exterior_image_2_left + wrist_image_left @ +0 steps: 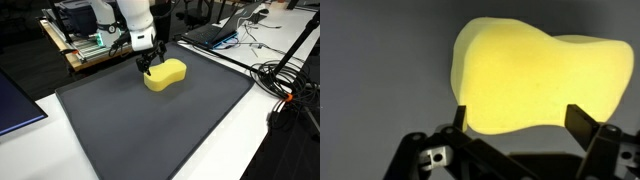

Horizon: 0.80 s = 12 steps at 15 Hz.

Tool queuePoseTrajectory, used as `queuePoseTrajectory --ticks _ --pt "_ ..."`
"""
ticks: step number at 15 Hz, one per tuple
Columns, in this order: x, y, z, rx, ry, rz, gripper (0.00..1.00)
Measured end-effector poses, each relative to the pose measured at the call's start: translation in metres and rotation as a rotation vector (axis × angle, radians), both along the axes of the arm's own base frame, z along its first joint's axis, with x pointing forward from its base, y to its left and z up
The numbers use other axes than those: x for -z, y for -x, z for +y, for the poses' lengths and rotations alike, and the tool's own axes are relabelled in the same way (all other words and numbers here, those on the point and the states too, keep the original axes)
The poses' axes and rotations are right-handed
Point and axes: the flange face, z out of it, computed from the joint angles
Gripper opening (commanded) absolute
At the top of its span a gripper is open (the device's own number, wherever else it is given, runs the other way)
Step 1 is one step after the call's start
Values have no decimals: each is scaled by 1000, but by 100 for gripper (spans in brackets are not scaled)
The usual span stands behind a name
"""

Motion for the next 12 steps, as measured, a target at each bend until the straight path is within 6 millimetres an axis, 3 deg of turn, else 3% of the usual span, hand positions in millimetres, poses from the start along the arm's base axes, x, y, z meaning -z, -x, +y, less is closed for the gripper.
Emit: queuePoseTrajectory --ticks 4,11,12 --pt "28 -8 -12 -17 5 -7 100" --pt "52 -18 -13 -66 -20 -8 99" --pt "55 -19 -11 -75 -24 -7 74"
